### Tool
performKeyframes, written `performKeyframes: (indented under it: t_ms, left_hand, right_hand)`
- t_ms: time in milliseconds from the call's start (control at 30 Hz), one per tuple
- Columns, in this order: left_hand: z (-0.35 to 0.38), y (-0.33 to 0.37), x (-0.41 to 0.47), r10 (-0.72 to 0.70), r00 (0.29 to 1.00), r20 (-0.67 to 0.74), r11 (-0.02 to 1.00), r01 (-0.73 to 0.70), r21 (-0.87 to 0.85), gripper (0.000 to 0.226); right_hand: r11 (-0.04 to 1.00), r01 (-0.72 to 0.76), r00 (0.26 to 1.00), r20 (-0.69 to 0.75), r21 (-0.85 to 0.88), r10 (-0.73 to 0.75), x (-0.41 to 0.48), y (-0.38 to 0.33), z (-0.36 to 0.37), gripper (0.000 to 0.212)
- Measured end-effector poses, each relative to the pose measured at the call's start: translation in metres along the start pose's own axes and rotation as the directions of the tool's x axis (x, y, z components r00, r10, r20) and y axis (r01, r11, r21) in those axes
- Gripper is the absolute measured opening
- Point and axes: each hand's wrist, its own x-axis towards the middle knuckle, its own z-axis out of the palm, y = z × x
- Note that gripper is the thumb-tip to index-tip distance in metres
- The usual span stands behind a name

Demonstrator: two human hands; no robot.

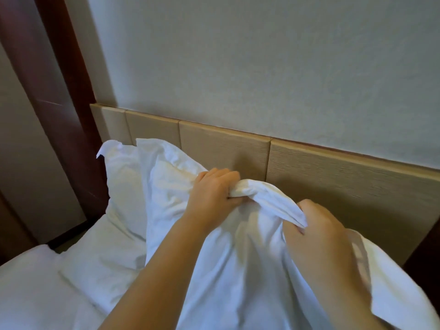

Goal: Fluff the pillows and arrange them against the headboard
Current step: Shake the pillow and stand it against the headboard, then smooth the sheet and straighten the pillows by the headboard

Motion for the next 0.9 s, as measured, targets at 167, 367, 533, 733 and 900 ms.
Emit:
performKeyframes:
  t_ms: [167, 367, 533, 733, 900]
  left_hand:
    - [0.062, -0.007, 0.025, 0.015, 0.995, 0.098, 0.999, -0.020, 0.051, 0.043]
    - [0.104, -0.021, 0.024, -0.109, 0.983, 0.147, 0.978, 0.079, 0.194, 0.036]
    - [0.094, -0.033, 0.014, -0.159, 0.983, 0.094, 0.983, 0.149, 0.109, 0.051]
    - [0.047, -0.049, -0.003, -0.220, 0.971, 0.096, 0.973, 0.211, 0.095, 0.055]
    - [0.003, -0.058, -0.055, -0.356, 0.898, 0.258, 0.932, 0.361, 0.033, 0.044]
  right_hand:
    - [0.999, -0.033, 0.999, 0.016, -0.020, 0.033, 0.042, 0.051, 0.033, 0.036]
    - [0.991, 0.101, 0.985, -0.135, -0.086, -0.111, 0.070, 0.082, 0.071, 0.016]
    - [0.973, 0.201, 0.951, -0.216, -0.112, -0.221, 0.070, 0.073, 0.089, 0.019]
    - [0.943, 0.326, 0.912, -0.242, -0.068, -0.332, 0.049, 0.020, 0.090, 0.022]
    - [0.913, 0.407, 0.904, -0.146, 0.001, -0.403, 0.002, -0.029, 0.104, 0.017]
